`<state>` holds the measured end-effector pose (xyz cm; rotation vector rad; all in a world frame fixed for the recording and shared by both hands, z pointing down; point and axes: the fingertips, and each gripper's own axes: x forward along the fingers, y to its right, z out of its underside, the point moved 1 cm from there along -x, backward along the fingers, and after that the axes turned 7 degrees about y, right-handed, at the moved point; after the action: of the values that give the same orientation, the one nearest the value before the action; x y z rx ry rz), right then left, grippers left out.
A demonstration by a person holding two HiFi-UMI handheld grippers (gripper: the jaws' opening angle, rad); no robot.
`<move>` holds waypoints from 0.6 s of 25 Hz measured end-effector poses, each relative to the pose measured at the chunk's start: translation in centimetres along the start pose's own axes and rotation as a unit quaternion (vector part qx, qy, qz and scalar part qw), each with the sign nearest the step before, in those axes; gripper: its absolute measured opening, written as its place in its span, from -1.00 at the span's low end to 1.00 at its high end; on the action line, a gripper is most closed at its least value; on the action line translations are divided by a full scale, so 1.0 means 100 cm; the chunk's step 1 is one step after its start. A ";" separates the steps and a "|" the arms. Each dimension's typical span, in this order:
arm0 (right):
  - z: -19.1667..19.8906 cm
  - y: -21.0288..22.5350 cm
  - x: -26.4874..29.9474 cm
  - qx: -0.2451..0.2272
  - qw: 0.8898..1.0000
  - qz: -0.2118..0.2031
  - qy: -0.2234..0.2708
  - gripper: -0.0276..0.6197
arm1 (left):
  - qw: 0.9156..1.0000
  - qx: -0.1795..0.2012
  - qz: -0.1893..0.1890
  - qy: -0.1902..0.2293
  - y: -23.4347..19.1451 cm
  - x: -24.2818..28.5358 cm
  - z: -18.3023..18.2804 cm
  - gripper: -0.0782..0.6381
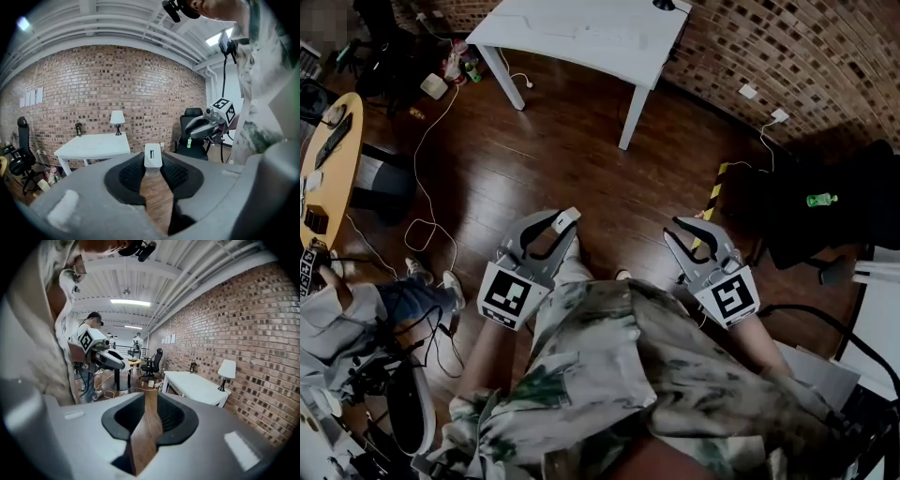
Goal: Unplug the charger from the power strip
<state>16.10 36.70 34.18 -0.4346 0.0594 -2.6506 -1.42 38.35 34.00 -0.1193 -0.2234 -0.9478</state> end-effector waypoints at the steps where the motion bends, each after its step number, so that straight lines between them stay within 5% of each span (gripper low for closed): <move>1: 0.003 -0.002 -0.007 -0.004 1.000 -0.002 -0.003 -0.65 | 1.000 -0.001 -0.002 -0.002 0.009 -0.002 0.001 -0.49; 15: 0.017 -0.020 -0.027 -0.011 1.000 -0.029 -0.003 -0.68 | 1.000 -0.001 -0.022 -0.008 0.048 -0.013 0.009 -0.49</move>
<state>18.14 39.73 35.25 -0.4578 0.0758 -2.7074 1.65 42.39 34.53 -0.1241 -0.2401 -0.9916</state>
